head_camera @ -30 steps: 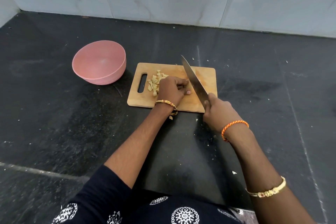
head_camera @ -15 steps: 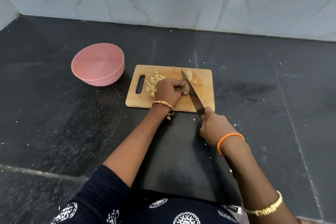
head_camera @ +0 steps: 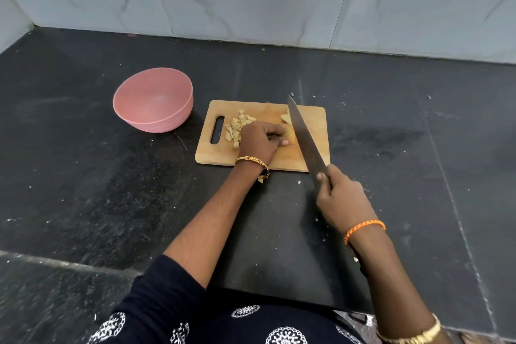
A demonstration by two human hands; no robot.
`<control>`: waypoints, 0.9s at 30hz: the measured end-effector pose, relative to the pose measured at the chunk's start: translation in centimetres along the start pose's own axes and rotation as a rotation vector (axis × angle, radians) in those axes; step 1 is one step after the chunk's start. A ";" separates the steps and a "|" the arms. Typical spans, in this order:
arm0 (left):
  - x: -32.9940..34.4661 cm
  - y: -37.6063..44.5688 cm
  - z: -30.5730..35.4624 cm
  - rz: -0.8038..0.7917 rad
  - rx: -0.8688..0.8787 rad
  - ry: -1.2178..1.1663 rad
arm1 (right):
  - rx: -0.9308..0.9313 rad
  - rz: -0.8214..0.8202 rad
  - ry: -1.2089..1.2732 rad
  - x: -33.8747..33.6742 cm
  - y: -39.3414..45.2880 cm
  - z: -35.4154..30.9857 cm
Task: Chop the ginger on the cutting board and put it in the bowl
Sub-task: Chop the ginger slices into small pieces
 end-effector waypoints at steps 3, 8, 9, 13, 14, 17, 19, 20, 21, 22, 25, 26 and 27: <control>0.0 0.0 0.0 0.007 0.005 -0.015 | -0.017 -0.002 -0.027 0.8 0.8 -0.5; 0.1 0.0 -0.1 -0.003 -0.004 -0.028 | -0.037 0.021 -0.070 1.1 1.1 -0.9; 0.1 0.0 0.0 -0.006 -0.003 -0.028 | -0.039 0.026 -0.073 1.0 1.2 -0.9; 0.1 -0.1 0.0 -0.011 -0.005 -0.042 | -0.022 0.029 -0.093 0.9 1.7 -0.7; 0.1 -0.1 0.1 -0.009 0.002 -0.042 | -0.018 0.015 -0.101 1.0 1.8 -0.6; 0.0 0.0 0.2 -0.007 0.021 -0.032 | -0.014 -0.025 -0.112 1.4 2.0 -0.5; 0.1 0.0 0.1 -0.008 0.019 -0.030 | -0.013 -0.014 -0.094 1.2 2.0 -0.4; 0.0 0.0 0.1 -0.008 0.015 -0.029 | -0.016 -0.004 -0.084 1.0 1.9 -0.5; 0.0 0.0 0.0 -0.008 0.014 -0.028 | -0.022 0.001 -0.077 0.8 1.8 -0.6; 0.0 0.0 0.0 -0.008 0.012 -0.027 | -0.028 0.001 -0.076 0.8 1.8 -0.7; 0.1 0.1 -0.1 -0.007 0.007 -0.026 | -0.047 -0.021 -0.090 1.0 2.0 -1.2; 0.1 0.1 -0.1 -0.006 0.006 -0.024 | -0.048 -0.029 -0.095 1.0 2.1 -1.2; 0.0 0.1 -0.1 -0.003 0.008 -0.024 | -0.049 -0.032 -0.103 1.1 2.2 -1.3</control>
Point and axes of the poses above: each hand's wrist, its own y-axis towards the middle knuckle, its own x-axis out of the palm, z = x × y, the point moved 10 cm from there along y, towards the middle knuckle, and after that the axes turned 6 degrees about x, right-handed, at the moved point
